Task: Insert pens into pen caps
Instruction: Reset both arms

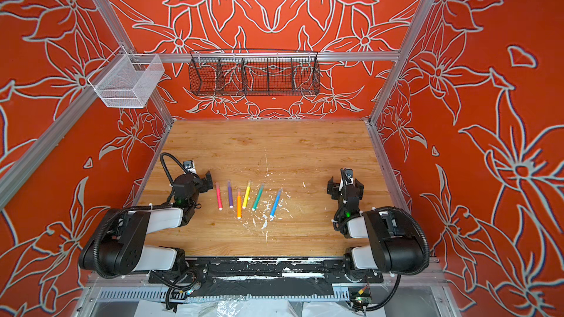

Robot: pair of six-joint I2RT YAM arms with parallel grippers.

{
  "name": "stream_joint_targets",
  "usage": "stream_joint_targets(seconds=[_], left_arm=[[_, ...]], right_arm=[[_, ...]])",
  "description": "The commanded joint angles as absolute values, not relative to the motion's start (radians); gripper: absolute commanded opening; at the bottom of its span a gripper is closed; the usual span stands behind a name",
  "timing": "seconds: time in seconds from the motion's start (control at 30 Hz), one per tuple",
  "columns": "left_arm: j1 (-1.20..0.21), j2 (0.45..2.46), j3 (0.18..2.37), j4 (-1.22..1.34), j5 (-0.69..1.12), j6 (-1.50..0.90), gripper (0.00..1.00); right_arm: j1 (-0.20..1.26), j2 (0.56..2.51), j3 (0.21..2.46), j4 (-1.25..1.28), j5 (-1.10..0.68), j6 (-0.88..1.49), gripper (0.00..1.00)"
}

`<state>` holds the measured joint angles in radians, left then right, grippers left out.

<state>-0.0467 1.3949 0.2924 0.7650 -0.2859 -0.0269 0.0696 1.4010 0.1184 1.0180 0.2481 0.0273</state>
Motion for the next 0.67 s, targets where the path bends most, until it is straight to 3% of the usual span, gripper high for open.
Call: stream_joint_targets(seconds=[0.0,0.07,0.63], left_arm=[[-0.043,1.39,0.297,0.781,-0.278,-0.035,0.98],[-0.042,1.39,0.297,0.782,-0.278,-0.035,0.98],[-0.043,1.39,0.298,0.781,-0.278,-0.035,0.98]], right_arm=[[0.065,1.414,0.322,0.806,0.285,0.042,0.98],[0.076,1.446,0.293,0.91,0.289,0.026,0.98],[0.073,1.424,0.297,0.866,0.276,0.024,0.98]])
